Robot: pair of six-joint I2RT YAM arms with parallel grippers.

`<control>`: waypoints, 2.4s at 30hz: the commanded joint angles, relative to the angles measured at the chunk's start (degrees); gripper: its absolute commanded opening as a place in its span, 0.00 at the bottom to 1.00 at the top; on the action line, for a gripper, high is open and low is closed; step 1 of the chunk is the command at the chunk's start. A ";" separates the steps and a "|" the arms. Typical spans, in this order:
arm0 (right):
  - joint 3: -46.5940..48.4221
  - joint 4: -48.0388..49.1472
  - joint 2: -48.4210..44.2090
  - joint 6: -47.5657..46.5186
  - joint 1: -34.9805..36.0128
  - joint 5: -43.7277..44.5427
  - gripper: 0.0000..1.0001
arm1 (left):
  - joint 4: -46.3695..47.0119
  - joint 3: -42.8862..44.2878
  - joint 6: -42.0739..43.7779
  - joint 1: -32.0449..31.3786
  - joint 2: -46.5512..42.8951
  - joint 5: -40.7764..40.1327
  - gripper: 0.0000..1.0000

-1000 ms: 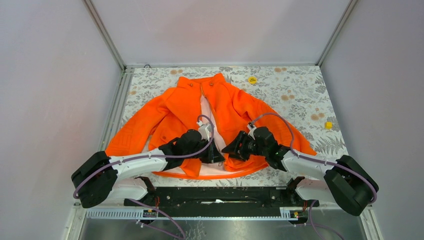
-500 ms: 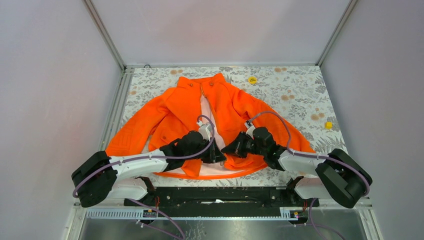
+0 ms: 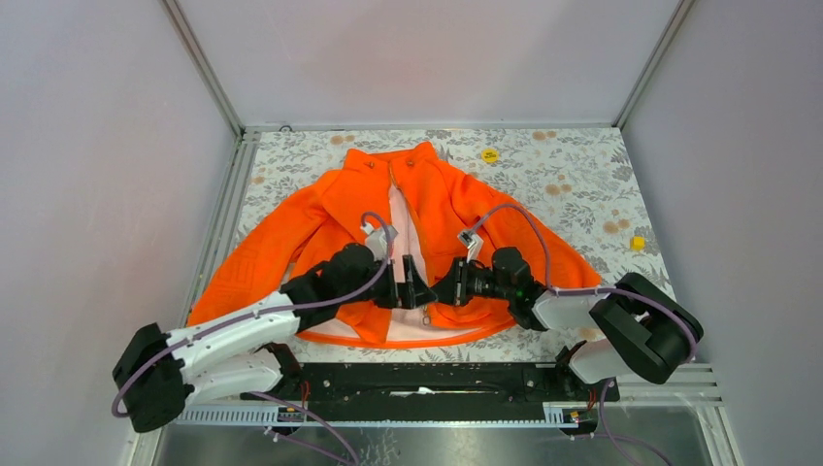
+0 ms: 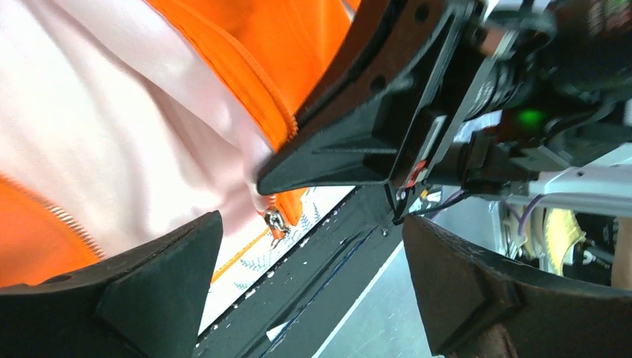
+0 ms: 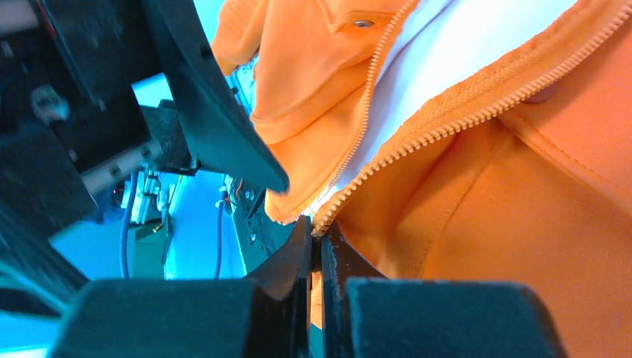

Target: Zip up the jacket

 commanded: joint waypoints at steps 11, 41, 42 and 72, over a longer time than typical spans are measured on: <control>-3.46 17.57 2.67 -1.99 -0.38 -5.41 0.00 | -38.42 11.89 5.72 19.94 -0.02 7.81 0.82; -4.85 21.27 4.04 -0.88 -0.48 -5.18 0.00 | -65.81 38.77 14.67 4.50 40.92 -8.01 0.50; -4.94 21.15 3.86 -0.93 -0.52 -5.15 0.00 | -65.70 38.91 14.62 3.87 41.93 -8.38 0.50; -3.79 17.91 3.92 -1.73 -0.49 -5.14 0.00 | -47.46 32.39 12.10 3.17 25.66 -14.36 0.16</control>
